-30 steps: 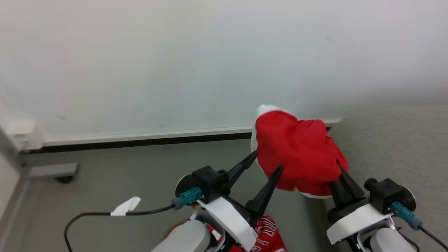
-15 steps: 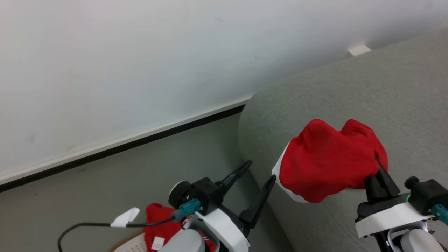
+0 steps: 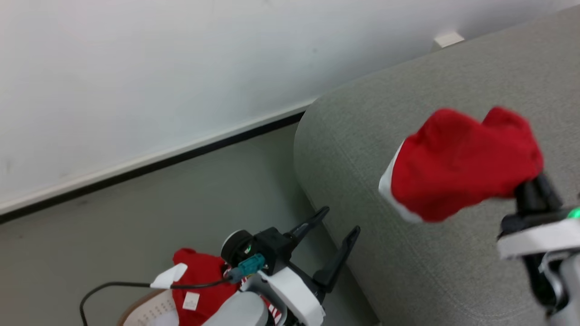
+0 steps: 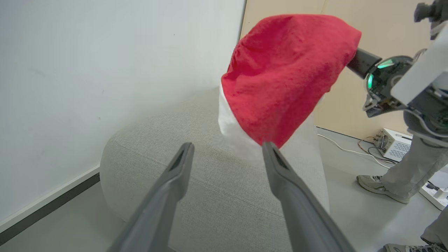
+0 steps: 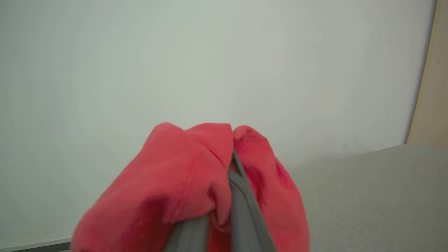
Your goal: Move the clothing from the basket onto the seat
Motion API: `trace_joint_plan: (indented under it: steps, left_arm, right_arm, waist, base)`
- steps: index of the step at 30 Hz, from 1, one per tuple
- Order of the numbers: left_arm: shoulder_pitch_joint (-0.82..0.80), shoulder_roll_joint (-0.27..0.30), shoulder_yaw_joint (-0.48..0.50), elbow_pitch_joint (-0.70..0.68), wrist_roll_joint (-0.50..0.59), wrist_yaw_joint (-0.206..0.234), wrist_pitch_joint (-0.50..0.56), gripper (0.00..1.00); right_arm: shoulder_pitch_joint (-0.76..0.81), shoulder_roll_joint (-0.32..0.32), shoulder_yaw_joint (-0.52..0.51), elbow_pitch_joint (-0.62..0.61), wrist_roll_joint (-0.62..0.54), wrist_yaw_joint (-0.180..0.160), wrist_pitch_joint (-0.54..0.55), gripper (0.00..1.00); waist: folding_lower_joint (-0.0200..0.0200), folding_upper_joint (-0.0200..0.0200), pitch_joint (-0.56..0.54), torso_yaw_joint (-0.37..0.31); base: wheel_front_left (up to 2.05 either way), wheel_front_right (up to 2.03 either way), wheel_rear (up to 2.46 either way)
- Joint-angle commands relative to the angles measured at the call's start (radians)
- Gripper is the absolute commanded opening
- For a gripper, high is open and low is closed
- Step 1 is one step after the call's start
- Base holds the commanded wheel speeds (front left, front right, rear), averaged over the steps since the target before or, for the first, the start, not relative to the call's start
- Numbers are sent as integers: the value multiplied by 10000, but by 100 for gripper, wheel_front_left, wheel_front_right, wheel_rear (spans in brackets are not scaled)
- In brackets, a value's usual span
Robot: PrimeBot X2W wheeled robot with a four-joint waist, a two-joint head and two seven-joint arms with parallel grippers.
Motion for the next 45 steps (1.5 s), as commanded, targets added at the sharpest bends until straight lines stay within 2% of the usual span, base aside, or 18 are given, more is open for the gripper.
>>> trace_joint_plan:
  steps: [1,6,15,19,24,25,27,28,31,32,34,35,36,41,45]
  left_arm:
    - [-242,17,-25,28,176,-50,-4,100]
    - [-735,122,-86,111,374,-79,6,100]
    - [-2156,345,-114,-160,806,-140,231,100]
    - [-2580,192,-123,-188,855,-107,174,100]
    - [-2777,113,-58,-76,904,-35,74,100]
    - [-2779,111,-27,-48,898,-20,69,100]
    - [-2743,105,8,-14,880,-27,41,100]
    - [-2738,105,30,1,876,-23,26,100]
    - [-2744,86,96,7,876,-6,-2,100]
    - [-2741,96,127,13,875,5,-11,100]
    - [-2694,140,183,44,871,18,2,100]
    - [-2642,167,203,71,865,24,-3,100]
    - [-2592,183,222,98,856,25,-4,100]
    - [-2269,255,336,260,724,-7,-4,100]
    - [-1723,409,591,339,582,17,-1,100]
  right_arm:
    - [-762,-284,-219,201,126,-21,-1,0]
    - [-2412,-804,-486,841,537,-21,1,0]
    - [-5967,-2627,-1046,2607,1057,-21,4,0]
    - [-6949,-3278,-762,4126,886,-23,108,0]
    - [-7498,-3503,205,6145,771,-21,1238,0]
    - [-7485,-3577,467,6573,755,-23,1639,7]
    - [-7404,-3680,973,7341,786,-23,2685,9]
    - [-7379,-3688,1202,7589,821,-21,3088,15]
    - [-7434,-3784,1590,8008,1060,-21,3657,22]
    - [-7457,-3777,1709,8037,1132,-21,3691,30]
    - [-7478,-3807,1905,8060,1261,-21,3657,48]
    - [-7477,-3785,2024,8069,1324,-21,3647,93]
    - [-7478,-3782,2136,8066,1393,-21,3658,100]
    - [-7283,-3911,3011,7921,1329,-23,3494,100]
    - [-6970,-3962,3735,7687,1517,-23,3491,100]
  waist:
    - [0,-1,601,356]
    - [0,-1,1697,877]
    - [0,-1,4588,2311]
    - [0,-1,5270,2915]
    - [0,-1,5513,3363]
    - [0,-1,5518,3417]
    - [0,-1,5499,3487]
    - [0,-1,5496,3508]
    - [0,-1,5478,3551]
    - [0,-1,5463,3536]
    - [0,-1,5398,3477]
    - [0,-1,5330,3439]
    - [0,-1,5256,3405]
    - [0,-1,4442,3214]
    - [0,-1,3268,3102]
  base:
    - [0,0,0]
    - [0,0,0]
    - [0,0,0]
    - [0,0,0]
    - [0,0,0]
    - [0,0,0]
    - [0,0,0]
    - [0,0,0]
    - [0,0,0]
    - [0,0,0]
    - [0,0,0]
    - [0,0,0]
    - [0,0,0]
    - [0,0,0]
    - [0,0,0]
